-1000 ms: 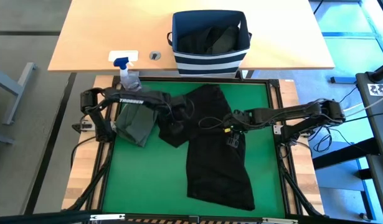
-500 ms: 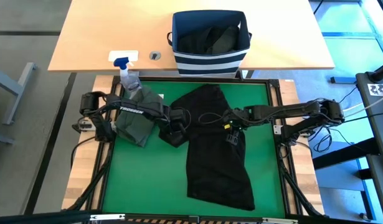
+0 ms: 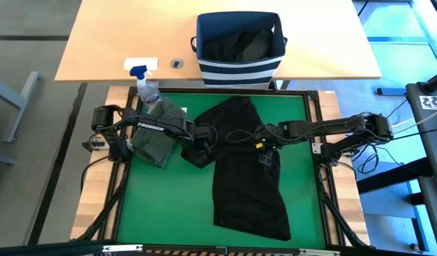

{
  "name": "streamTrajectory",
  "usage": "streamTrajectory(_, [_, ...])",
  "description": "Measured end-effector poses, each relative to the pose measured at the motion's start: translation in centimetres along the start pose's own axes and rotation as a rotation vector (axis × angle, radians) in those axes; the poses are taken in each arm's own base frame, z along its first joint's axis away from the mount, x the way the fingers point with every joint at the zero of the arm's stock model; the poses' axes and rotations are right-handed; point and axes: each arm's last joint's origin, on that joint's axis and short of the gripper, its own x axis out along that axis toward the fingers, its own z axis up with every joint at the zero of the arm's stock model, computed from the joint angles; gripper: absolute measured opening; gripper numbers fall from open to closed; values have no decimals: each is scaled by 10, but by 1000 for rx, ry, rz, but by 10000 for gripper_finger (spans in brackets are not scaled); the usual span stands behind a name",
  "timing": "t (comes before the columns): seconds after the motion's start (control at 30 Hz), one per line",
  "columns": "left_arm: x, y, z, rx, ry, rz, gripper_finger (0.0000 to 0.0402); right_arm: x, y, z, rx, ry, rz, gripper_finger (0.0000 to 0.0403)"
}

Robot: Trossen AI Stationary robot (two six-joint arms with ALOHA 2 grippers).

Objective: Fold Laundry from Bin
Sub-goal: Fold the black shirt

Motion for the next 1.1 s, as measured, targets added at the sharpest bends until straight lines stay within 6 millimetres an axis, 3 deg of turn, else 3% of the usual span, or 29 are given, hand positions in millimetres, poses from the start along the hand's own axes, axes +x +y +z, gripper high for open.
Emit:
streamTrajectory(0.17, [-9, 2, -1, 39, 5, 19, 11, 0, 0, 0, 0, -1, 0, 130])
streamTrajectory(0.53, [-73, 36, -7, -34, -213, 247, 12, 0, 0, 1, 0, -8, 2, 130])
streamTrajectory(0.77, [-72, 53, -6, -15, -177, 303, 6, 0, 1, 1, 1, -7, 12, 130])
streamTrajectory(1.1, [-70, 57, -11, -31, -87, 264, 49, 0, 1, 1, 7, -6, 20, 130])
